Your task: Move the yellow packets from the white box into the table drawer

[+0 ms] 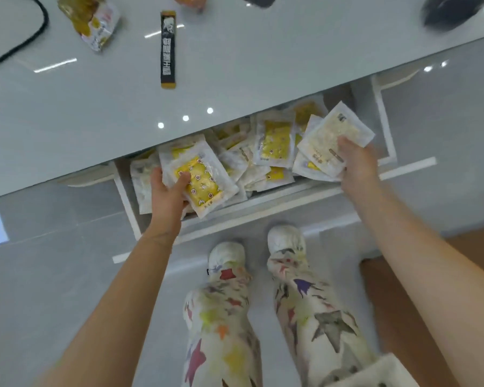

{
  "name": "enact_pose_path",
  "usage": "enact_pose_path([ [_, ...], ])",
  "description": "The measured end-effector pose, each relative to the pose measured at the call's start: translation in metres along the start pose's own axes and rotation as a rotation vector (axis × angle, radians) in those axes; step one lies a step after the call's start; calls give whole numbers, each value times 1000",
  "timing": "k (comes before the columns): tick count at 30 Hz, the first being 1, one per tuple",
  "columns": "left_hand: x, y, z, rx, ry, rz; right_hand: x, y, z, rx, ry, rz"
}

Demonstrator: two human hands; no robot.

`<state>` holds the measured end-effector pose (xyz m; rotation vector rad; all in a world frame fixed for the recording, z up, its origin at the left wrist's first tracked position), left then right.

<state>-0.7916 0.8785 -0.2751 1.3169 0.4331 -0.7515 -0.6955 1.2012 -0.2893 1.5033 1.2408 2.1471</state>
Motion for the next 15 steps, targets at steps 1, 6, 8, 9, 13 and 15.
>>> enact_pose_path([
  [1, 4, -10, -3, -15, -7, -29, -5, -14, -4, 15, 8, -8],
  [6, 14, -29, -15, -58, -129, -166, -16, -53, -17, -33, 85, 27],
  [8, 13, -27, -16, -59, -184, -193, -16, -58, -19, -36, 131, 42],
  [9, 14, -27, -16, -53, -203, -187, -16, -59, -19, -32, 178, 47],
  [13, 4, -8, -19, -99, -307, -176, -3, -43, -16, -20, 407, 128],
  [15, -10, 5, -20, -173, -388, -199, 13, -21, -17, -4, 528, 235],
])
Point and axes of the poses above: each hand's wrist, its own y-axis away from the middle knuckle, its own z-axis out of the back of the hand, x = y × z, the point moved 2 cm from there along -y, towards the middle knuckle, and after that the axes turned 1 degree about -y, right-handed, at the moved point
